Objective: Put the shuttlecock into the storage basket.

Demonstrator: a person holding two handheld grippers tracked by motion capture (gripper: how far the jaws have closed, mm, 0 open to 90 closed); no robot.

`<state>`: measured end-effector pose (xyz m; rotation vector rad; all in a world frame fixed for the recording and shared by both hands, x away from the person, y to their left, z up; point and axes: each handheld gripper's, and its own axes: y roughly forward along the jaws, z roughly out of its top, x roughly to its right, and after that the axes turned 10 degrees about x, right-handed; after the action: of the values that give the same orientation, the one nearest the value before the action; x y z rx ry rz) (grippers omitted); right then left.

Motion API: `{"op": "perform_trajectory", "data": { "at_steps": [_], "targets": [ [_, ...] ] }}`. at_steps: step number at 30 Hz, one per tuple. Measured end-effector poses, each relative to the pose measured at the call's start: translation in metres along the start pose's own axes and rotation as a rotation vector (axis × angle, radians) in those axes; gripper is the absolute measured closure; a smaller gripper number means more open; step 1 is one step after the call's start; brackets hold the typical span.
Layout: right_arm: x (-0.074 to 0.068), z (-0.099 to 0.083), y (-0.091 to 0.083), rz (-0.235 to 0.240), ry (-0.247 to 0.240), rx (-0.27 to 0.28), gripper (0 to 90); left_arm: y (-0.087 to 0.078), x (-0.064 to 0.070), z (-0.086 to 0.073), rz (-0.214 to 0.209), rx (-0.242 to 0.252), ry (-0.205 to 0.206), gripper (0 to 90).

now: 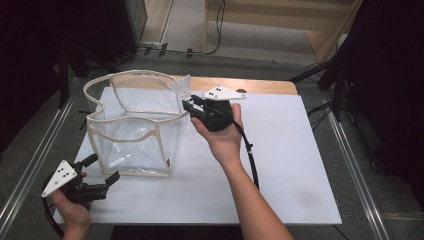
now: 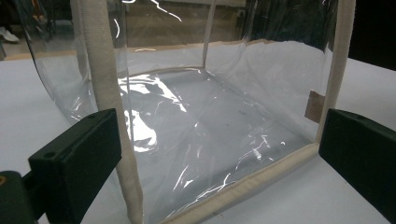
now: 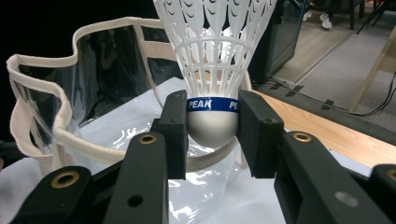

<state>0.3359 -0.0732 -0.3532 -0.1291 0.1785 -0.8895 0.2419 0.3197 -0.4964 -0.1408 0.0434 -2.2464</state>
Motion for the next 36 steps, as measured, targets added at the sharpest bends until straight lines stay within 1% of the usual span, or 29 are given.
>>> {"op": "perform_trajectory", "data": {
  "at_steps": [5, 8, 9, 10, 12, 14, 16, 18, 20, 21, 22, 26, 28, 30, 36],
  "targets": [
    [-0.003, 0.001, 0.003, 0.012, -0.002, 0.001, 62.9, 0.0, 0.0, 0.0, 0.0, -0.001, 0.001, 0.0],
    [-0.004, -0.001, 0.003, 0.016, 0.005, -0.003, 62.5, 0.0, 0.0, 0.0, 0.0, 0.001, -0.001, 0.0],
    [-0.003, -0.002, 0.003, 0.025, 0.006, -0.001, 61.6, 0.0, 0.0, 0.0, 0.0, -0.001, 0.0, 0.0],
    [-0.003, -0.002, 0.003, 0.033, 0.01, 0.001, 57.6, 0.0, 0.0, 0.0, -0.002, 0.002, -0.002, 0.0],
    [-0.004, -0.004, 0.002, 0.032, 0.008, 0.009, 43.3, 0.0, 0.0, 0.0, -0.001, -0.001, 0.001, 0.0],
    [-0.002, -0.004, 0.0, 0.037, 0.014, 0.021, 32.0, 0.0, 0.0, 0.0, -0.002, -0.003, 0.003, 0.0],
    [0.0, -0.005, -0.004, 0.025, 0.021, 0.034, 19.9, 0.0, 0.0, 0.0, -0.002, -0.003, 0.002, 0.0],
    [0.002, -0.006, -0.008, 0.025, 0.022, 0.047, 10.5, 0.0, 0.0, 0.0, -0.001, -0.003, 0.003, 0.0],
    [0.006, -0.008, -0.012, 0.037, 0.011, 0.048, 0.0, 0.0, 0.0, 0.0, 0.0, -0.004, 0.003, 0.0],
    [0.008, -0.01, -0.014, 0.052, 0.012, 0.05, 0.0, 0.0, 0.0, 0.0, 0.0, -0.004, 0.003, 0.0],
    [0.009, -0.011, -0.016, 0.053, 0.012, 0.054, 0.0, 0.0, 0.0, 0.0, 0.0, -0.004, 0.004, 0.0],
    [0.014, -0.018, -0.023, 0.036, -0.009, 0.046, 0.0, 0.0, 0.0, 0.0, -0.001, -0.005, 0.004, 0.0],
    [0.017, -0.023, -0.026, 0.036, -0.007, 0.044, 0.0, 0.0, 0.0, 0.0, 0.0, -0.006, 0.004, 0.0],
    [0.02, -0.026, -0.029, 0.025, -0.005, 0.036, 0.0, 0.0, 0.0, 0.0, 0.0, -0.006, 0.005, 0.0],
    [0.029, -0.041, -0.037, 0.012, 0.006, 0.028, 0.0, 0.0, 0.0, 0.0, 0.0, -0.004, 0.004, 0.0]
  ]
}}
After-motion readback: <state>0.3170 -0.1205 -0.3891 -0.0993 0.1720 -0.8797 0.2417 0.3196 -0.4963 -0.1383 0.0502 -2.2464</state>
